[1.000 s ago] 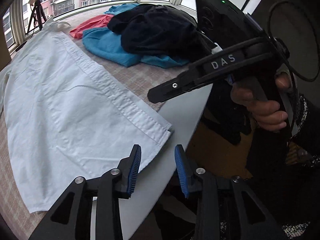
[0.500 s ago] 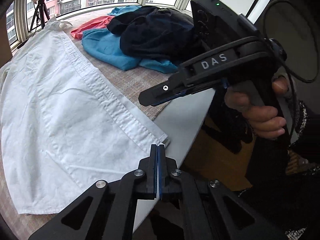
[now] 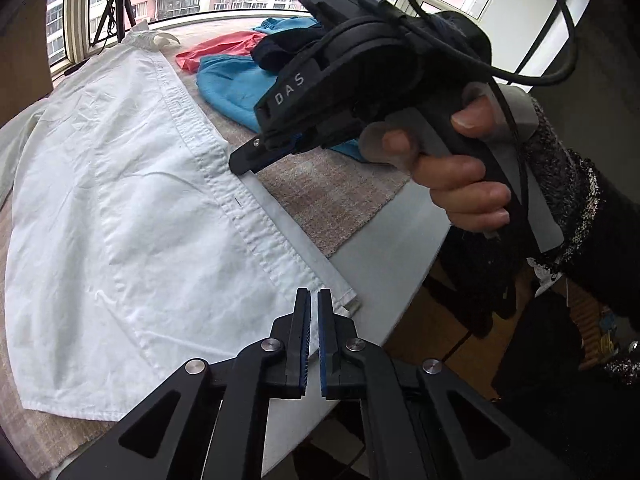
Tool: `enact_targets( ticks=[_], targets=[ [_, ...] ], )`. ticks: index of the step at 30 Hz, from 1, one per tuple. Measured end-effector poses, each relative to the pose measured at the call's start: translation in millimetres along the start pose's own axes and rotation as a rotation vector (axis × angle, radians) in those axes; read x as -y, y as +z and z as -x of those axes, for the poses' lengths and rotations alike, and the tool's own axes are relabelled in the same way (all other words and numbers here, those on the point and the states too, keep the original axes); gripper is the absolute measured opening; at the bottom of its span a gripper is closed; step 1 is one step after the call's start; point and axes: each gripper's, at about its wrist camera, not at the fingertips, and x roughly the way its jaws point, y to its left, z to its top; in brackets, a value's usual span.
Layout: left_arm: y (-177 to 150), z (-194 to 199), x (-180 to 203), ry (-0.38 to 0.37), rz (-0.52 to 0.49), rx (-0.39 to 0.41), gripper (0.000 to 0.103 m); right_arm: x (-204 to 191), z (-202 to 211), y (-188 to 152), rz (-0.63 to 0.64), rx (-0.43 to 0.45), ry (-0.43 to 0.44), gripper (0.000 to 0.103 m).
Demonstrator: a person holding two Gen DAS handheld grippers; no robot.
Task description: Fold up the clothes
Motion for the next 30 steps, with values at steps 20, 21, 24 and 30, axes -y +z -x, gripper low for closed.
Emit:
enact_targets(
  ticks=[20,21,24,30],
  targets=[
    [-38.2,141.7,-177.9,0.487,0.481,0.207,0.019,-57.9,10.8,16.1,0.305,-0.002,-0.014,0.006],
    [-44.7,155.7,-193.3,0.521,0.504,0.215,0.022,-65.7,19.9,18.2,0.312,0.008,0.011,0.006],
    [-60.6,192.9,-244.8,0.604,0.553,0.224,0.030,-100.5,48.6,26.8,0.330,0.039,0.123,0.006],
    [-71.5,226.2,-348.8,0.691,0.451,0.179,0.045,-194.2,75.5,40.7,0.412,0.133,0.211,0.007]
  ],
)
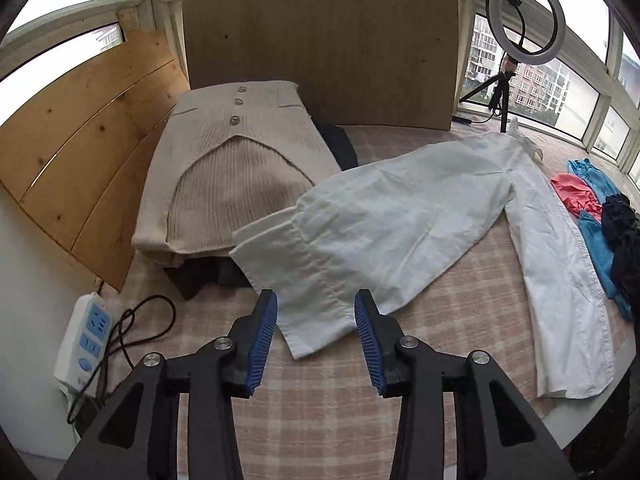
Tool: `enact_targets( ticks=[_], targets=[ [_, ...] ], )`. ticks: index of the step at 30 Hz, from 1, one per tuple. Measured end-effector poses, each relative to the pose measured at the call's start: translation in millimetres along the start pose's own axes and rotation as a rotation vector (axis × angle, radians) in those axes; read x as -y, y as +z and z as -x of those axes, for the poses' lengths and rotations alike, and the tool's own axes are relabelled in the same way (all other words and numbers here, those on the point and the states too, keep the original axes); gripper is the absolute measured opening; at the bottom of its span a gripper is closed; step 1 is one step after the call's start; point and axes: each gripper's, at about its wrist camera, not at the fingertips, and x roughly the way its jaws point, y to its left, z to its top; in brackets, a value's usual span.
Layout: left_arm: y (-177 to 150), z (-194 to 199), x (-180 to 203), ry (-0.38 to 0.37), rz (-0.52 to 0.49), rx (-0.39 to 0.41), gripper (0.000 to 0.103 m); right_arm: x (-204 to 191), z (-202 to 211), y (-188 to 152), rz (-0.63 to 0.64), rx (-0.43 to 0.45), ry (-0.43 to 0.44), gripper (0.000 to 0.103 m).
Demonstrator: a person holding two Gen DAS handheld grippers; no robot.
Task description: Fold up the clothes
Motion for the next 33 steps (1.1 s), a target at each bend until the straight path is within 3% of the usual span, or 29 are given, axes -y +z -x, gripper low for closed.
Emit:
enact_targets(
  ticks=[6,11,14,15,16,17,21,24,33],
  targets=[
    [26.6,-47.7,-24.9,-0.064,-0.271,-0.021,0.051,-52.8,-61.8,26.1,-0.007,-0.043,-0.023,0.007],
    [33.8,-76.6,-19.3,-0.140,-0.420,-0.068,0.055,-52.2,-94.3,37.0,-0.122,-0.064,-0.007,0.007],
    [30.2,-87.1,-15.0,-0.199,-0.438,-0.087,0.058,-42.5,-87.3,46.4,-0.179,-0.032,-0.042,0.007],
    [28.8,-88.9,-13.7,-0.215,-0.436,-0.091,0.048,-38.9,-82.9,49.9,-0.193,-0.018,-0.060,0.007],
    [27.4,-90.7,-12.5,-0.231,-0.433,-0.097,0.021,-34.6,-78.5,53.8,-0.208,-0.006,-0.080,0.007],
    [26.7,-93.2,-11.4,-0.238,-0.426,-0.113,0.006,-29.4,-74.0,58.1,-0.221,0.002,-0.101,0.007],
    [33.2,-83.3,-10.5,-0.262,-0.377,-0.096,0.003,-3.7,-68.4,79.2,-0.235,0.011,-0.190,0.007],
    [49.1,-59.4,-11.4,-0.293,-0.321,-0.053,0.003,27.1,-90.8,96.0,-0.253,-0.034,-0.240,0.007],
    [98.4,36.1,41.1,-0.212,-0.301,0.094,0.003,105.7,-203.2,122.9,-0.326,-0.205,-0.171,0.006]
  ],
)
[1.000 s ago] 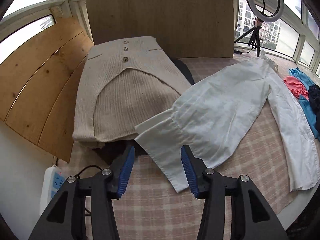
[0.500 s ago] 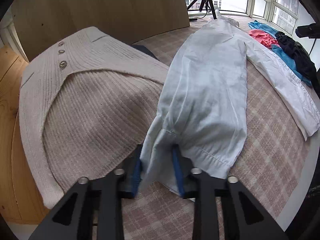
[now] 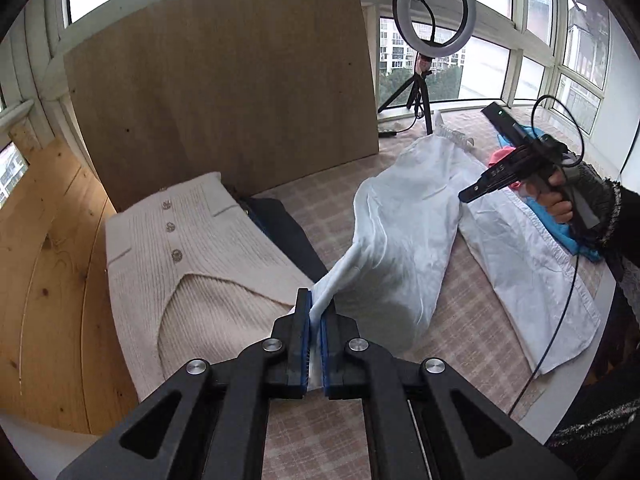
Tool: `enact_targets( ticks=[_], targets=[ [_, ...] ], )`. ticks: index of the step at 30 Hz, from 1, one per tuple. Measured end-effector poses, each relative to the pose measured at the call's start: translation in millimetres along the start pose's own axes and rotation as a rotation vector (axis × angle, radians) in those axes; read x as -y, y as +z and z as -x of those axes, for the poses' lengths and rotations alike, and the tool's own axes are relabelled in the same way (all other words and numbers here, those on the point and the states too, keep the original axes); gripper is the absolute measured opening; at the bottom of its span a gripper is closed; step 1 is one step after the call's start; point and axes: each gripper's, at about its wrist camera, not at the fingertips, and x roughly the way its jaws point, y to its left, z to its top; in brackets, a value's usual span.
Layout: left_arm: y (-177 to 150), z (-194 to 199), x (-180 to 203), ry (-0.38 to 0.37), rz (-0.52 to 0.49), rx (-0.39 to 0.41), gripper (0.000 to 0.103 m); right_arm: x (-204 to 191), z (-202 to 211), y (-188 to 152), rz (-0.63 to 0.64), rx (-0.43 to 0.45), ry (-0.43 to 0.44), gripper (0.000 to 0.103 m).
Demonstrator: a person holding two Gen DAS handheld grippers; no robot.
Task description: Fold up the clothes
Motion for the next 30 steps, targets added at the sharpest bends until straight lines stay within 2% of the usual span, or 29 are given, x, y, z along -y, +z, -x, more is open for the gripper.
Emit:
enact_targets(
  ticks=[3,6,9,12,14,17,20,23,24,26,30],
  targets=[
    [21.5,28.8,36.0,0.057,-0.022,0.024,0.003,3.4,-25.5,4.8,0.052,-0.046,0.012,0.006],
    [39.5,51.0,82.0,0.104,-0.051,0.037,0.003,11.4,-25.4,4.0,0.082,-0.068,0.075,0.006],
    [52.4,60.0,134.6,0.129,-0.087,0.023,0.003,29.0,12.7,-7.2,0.077,-0.077,0.157,0.006],
    [57.9,59.8,189.0,0.141,-0.138,0.004,0.003,56.3,81.5,-28.6,0.086,-0.035,0.247,0.007],
    [56.9,53.9,223.9,0.115,-0.169,-0.013,0.003,80.0,128.5,-43.6,0.084,0.001,0.309,0.007],
    [47.5,36.3,279.2,0.065,-0.240,-0.056,0.003,106.5,174.2,-55.2,0.119,0.055,0.300,0.011],
    [27.1,7.6,337.1,-0.002,-0.330,-0.141,0.004,122.0,185.3,-54.0,0.167,0.062,0.245,0.012],
    [-2.4,-25.6,387.6,-0.103,-0.389,-0.278,0.005,129.2,173.5,-47.7,0.197,0.032,0.208,0.012],
    [-11.5,-32.3,400.5,-0.119,-0.396,-0.313,0.009,129.9,167.7,-44.6,0.211,0.034,0.179,0.012],
    [-25.6,-31.4,415.3,-0.152,-0.361,-0.338,0.014,126.9,156.7,-34.9,0.248,0.027,0.160,0.012],
    [-40.0,-8.9,407.0,-0.153,-0.172,-0.325,0.016,122.6,139.3,-23.5,0.255,0.004,0.179,0.015]
  ],
)
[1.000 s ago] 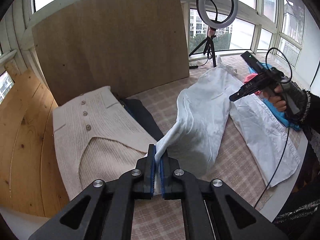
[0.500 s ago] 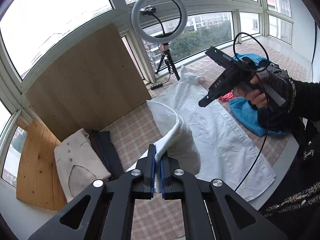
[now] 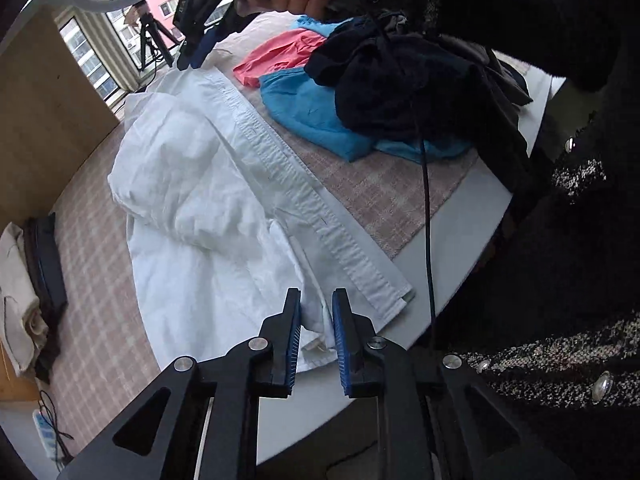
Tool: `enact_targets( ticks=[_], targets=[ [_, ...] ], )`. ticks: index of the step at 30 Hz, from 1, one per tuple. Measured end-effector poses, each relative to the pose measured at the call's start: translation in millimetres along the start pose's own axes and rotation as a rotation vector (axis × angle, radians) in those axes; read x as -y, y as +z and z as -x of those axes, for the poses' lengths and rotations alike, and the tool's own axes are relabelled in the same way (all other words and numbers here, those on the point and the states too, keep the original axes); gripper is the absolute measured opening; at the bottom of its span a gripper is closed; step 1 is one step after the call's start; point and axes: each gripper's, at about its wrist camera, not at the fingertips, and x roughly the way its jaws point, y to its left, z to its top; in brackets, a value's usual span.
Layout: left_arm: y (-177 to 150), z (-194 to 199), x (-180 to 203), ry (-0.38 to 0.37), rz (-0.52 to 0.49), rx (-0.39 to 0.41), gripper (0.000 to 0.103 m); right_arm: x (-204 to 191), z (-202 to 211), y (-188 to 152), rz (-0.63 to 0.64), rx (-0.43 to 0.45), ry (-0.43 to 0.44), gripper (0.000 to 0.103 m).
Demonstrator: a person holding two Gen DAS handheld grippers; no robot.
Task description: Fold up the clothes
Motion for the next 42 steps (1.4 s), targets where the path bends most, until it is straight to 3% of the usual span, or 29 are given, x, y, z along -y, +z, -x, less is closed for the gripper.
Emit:
enact_targets(
  ticks=[5,9,12,16,19,23,26,27,28,32,34,39,42],
  targets=[
    [-21.7,16.0,0.2,-0.003,0.125,0.039,0.016,-7.0,-7.3,6.0,0.011,-0.003,0.017,0.015],
    [-26.8,20.0,-15.2,-0.036,0.260,0.081,0.021,-17.3,-10.2,4.1,0.088,-0.007,-0.061,0.020],
    [-21.2,-8.4,-26.1,-0.036,0.336,0.056,0.029,-18.9,-17.1,-1.8,0.125,-0.031,-0.080,0.020],
    [-16.6,-58.1,-29.8,-0.139,0.417,0.003,0.031,-7.0,-30.3,-0.5,0.108,-0.040,-0.097,0.020],
    [-13.1,-77.6,-35.4,-0.203,0.501,0.013,0.036,4.5,-40.7,9.0,0.082,-0.032,-0.077,0.021],
    [-9.2,-93.5,-37.6,-0.242,0.565,0.012,0.037,17.4,-56.7,25.9,0.020,-0.019,-0.025,0.032],
    [-10.2,-97.6,-38.5,-0.262,0.615,0.034,0.029,25.4,-69.5,37.4,-0.030,-0.019,0.034,0.033],
    [-11.6,-97.9,-39.6,-0.271,0.639,0.040,0.012,27.3,-74.5,40.3,-0.042,-0.022,0.047,0.033],
    [-13.2,-97.8,-41.3,-0.278,0.659,0.045,0.007,28.4,-80.0,42.6,-0.053,-0.027,0.055,0.033],
    [-17.8,-89.2,-45.5,-0.299,0.697,0.075,0.003,28.8,-100.0,47.1,-0.086,-0.058,0.089,0.032],
    [-19.0,-78.5,-46.8,-0.304,0.697,0.099,0.003,24.8,-104.0,46.1,-0.081,-0.067,0.105,0.006],
    [-27.0,-44.8,-59.5,-0.294,0.716,0.144,0.003,5.5,-92.0,46.2,-0.005,-0.029,0.059,0.004],
    [-36.3,-45.6,-65.3,-0.236,0.691,0.114,0.003,-1.8,-95.8,46.9,0.050,-0.021,-0.033,0.004]
  ],
)
